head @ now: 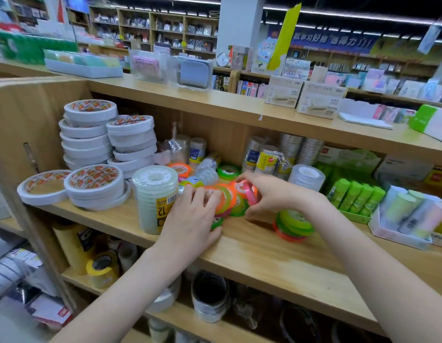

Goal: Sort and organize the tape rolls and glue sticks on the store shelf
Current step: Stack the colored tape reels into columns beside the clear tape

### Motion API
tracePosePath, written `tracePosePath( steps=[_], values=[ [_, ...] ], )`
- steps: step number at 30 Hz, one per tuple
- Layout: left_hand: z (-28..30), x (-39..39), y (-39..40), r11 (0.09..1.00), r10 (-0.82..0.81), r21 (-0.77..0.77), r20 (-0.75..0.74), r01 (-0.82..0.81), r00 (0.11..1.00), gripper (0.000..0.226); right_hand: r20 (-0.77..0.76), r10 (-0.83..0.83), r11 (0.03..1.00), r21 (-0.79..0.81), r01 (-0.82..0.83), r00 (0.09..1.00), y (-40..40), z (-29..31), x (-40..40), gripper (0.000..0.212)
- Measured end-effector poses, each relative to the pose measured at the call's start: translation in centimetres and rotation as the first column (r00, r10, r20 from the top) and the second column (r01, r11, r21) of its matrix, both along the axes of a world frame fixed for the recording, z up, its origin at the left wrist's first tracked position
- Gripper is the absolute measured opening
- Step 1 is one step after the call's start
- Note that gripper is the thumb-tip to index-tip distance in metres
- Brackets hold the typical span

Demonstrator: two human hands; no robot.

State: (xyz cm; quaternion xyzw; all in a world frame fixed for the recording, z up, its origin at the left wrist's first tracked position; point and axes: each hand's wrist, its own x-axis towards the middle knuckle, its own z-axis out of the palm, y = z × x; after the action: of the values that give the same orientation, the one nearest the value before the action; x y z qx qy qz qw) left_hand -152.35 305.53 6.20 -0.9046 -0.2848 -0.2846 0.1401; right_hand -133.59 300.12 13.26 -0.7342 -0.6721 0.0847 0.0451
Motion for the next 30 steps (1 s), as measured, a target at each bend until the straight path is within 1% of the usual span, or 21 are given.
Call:
tracePosePath(
  steps=[2, 4, 5, 9, 11, 13, 15, 16, 19, 21, 25, 28, 30],
  values=[
    [0.0, 0.1, -0.1, 1.000, 0.008, 0.016, -0.010, -0.008, 1.000, 0.070, 0.082, -0.031, 0.999, -0.006, 0.032, 0.996, 0.4, -0.1, 0.1, 0.075],
    [0.0, 0.1, -0.1, 0.999, 0.001, 0.036, -0.002, -0.001, 1.000, 0.071, 0.131, -0.059, 0.993, -0.091, 0.071, 0.990, 0.5, -0.3, -0.2, 0.076],
    [0.0, 0.0, -0.1, 0.999, -0.005, 0.044, 0.008, 0.004, 1.000, 0.069, 0.139, -0.067, 0.989, -0.120, 0.084, 0.988, 0.4, -0.4, -0.2, 0.074],
    [-0.2, -0.3, 0.3, 0.997, -0.070, 0.017, 0.053, 0.069, 0.996, 0.060, 0.139, -0.056, 0.988, -0.133, 0.075, 0.989, -0.8, 0.2, -0.2, 0.060],
    [-0.6, -0.5, 0.5, 0.991, -0.133, -0.009, 0.062, 0.133, 0.989, 0.055, 0.134, -0.036, 0.988, -0.147, 0.056, 0.990, -1.6, 0.7, -0.1, 0.060],
    [-1.0, -0.8, 0.7, 0.981, -0.190, -0.019, 0.048, 0.191, 0.981, 0.052, 0.113, -0.031, 0.995, -0.091, 0.042, 0.993, -2.0, 0.9, 0.0, 0.066],
    [-0.7, -0.8, 0.9, 0.979, -0.205, -0.013, 0.016, 0.205, 0.979, 0.055, 0.127, -0.035, 0.999, -0.017, 0.038, 0.991, -1.8, 0.9, 0.1, 0.070],
    [-0.5, -0.7, 1.0, 0.979, -0.205, -0.013, -0.002, 0.205, 0.979, 0.058, 0.157, -0.042, 0.999, -0.019, 0.046, 0.987, -1.6, 0.8, 0.2, 0.069],
    [0.2, -0.2, 1.2, 0.984, -0.178, 0.018, -0.057, 0.179, 0.982, 0.075, 0.206, -0.088, 0.983, -0.143, 0.118, 0.975, -1.1, 0.5, 0.1, 0.073],
    [0.4, 0.1, 1.3, 0.980, -0.197, 0.012, -0.069, 0.198, 0.978, 0.078, 0.165, -0.110, 0.975, -0.176, 0.139, 0.980, -1.0, 0.3, 0.0, 0.070],
    [0.9, 0.2, 1.4, 0.976, -0.219, -0.010, -0.117, 0.219, 0.969, 0.061, 0.109, -0.133, 0.979, -0.143, 0.148, 0.985, -1.2, 0.1, 0.2, 0.073],
    [0.7, 0.0, 1.5, 0.975, -0.220, -0.064, -0.123, 0.214, 0.968, 0.054, 0.046, -0.165, 0.985, -0.042, 0.167, 0.985, -1.3, -0.2, 0.5, 0.060],
    [0.3, 0.0, 1.5, 0.977, -0.208, -0.070, -0.126, 0.200, 0.970, 0.056, -0.007, -0.164, 0.986, 0.034, 0.164, 0.986, -1.3, -0.1, 0.4, 0.058]
  ],
)
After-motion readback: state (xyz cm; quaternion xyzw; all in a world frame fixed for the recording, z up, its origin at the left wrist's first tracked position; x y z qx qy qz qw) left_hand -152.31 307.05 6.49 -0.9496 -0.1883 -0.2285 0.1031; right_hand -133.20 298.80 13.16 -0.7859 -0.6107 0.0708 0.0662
